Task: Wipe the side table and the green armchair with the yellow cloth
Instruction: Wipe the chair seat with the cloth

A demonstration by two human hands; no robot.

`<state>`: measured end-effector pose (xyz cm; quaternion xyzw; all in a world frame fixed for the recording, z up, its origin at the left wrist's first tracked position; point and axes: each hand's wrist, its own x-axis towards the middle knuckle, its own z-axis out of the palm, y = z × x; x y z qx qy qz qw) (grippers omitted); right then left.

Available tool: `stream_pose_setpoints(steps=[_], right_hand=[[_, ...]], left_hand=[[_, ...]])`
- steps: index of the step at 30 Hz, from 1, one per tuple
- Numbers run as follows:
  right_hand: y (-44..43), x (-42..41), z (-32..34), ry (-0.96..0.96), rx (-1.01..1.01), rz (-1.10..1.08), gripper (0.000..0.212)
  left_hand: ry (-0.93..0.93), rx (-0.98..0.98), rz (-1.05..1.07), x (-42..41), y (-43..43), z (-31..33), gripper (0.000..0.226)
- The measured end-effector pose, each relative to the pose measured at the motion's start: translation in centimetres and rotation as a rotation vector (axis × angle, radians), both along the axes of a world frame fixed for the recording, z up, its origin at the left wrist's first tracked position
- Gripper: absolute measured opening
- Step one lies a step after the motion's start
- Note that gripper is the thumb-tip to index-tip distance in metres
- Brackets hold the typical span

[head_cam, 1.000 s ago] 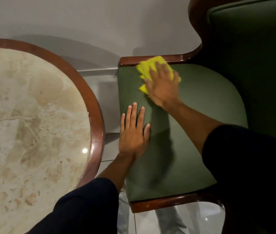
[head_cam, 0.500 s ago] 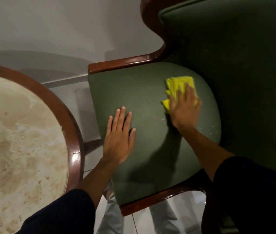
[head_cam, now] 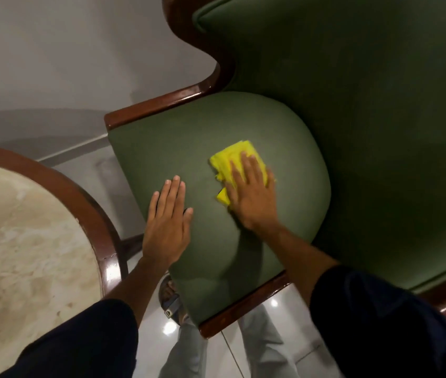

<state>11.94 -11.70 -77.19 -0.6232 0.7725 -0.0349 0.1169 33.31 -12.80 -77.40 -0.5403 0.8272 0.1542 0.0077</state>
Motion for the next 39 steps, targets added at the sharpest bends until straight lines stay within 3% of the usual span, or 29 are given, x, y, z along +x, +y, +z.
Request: stream_pose_setpoints(steps=[4,7,9,13,15,17,19,21,24,28,32,34,36,39], right_hand=[[0.7,-8.6,-0.7,-0.014,0.071,-0.66,0.054],[2.9,-8.4,-0.7,-0.04,0.106,-0.884,0.057],[3.8,-4.8,-0.4,-0.066,0.133,-0.795,0.055],[5.9,1.7,0.9,-0.097,0.164,-0.161,0.056],[5.9,0.0,1.9,-0.174,0.191,-0.107,0.057],[6.4,-2.8,2.9,-0.3,0.16,-0.251,0.052],[7.7,-5.3,4.0,-0.356,0.101,-0.537,0.042],[8.8,-6.1,5.0,-0.398,0.141,-0.812,0.041],[9.2,-6.0,5.8,-0.563,0.27,-0.984,0.047],[7.5,-5.2,6.1,-0.574,0.323,-0.924,0.027],[4.5,-5.1,6.1,-0.467,0.251,-0.915,0.021],[3.4,-5.5,6.2,-0.484,0.238,-1.0,0.023],[2.9,-5.0,6.5,-0.583,0.286,-1.059,0.023],[2.8,-2.9,7.5,-0.836,0.358,-1.026,0.016]], left_hand=[[0.014,0.052,-0.054,-2.0,-1.3,-0.1,0.059],[0.058,0.128,-0.09,-4.0,-1.9,-0.2,0.056],[0.069,0.152,-0.08,-4.5,-1.7,-0.3,0.054],[0.161,0.243,0.035,-5.6,-0.8,0.4,0.055],[0.206,0.269,0.025,-7.5,0.1,1.2,0.052],[0.259,0.314,0.031,-9.7,2.0,2.1,0.047],[0.316,0.422,0.105,-11.4,4.5,2.6,0.043],[0.384,0.578,0.299,-12.3,6.1,3.1,0.043],[0.453,0.734,0.511,-13.6,7.2,3.5,0.046],[0.566,0.906,0.663,-14.1,6.5,3.3,0.052],[0.496,0.812,0.535,-14.1,4.1,2.3,0.057],[0.562,0.803,0.547,-14.8,2.7,2.6,0.058],[0.672,0.856,0.654,-14.4,1.6,3.5,0.055],[0.826,1.037,0.86,-11.0,0.7,5.0,0.035]])
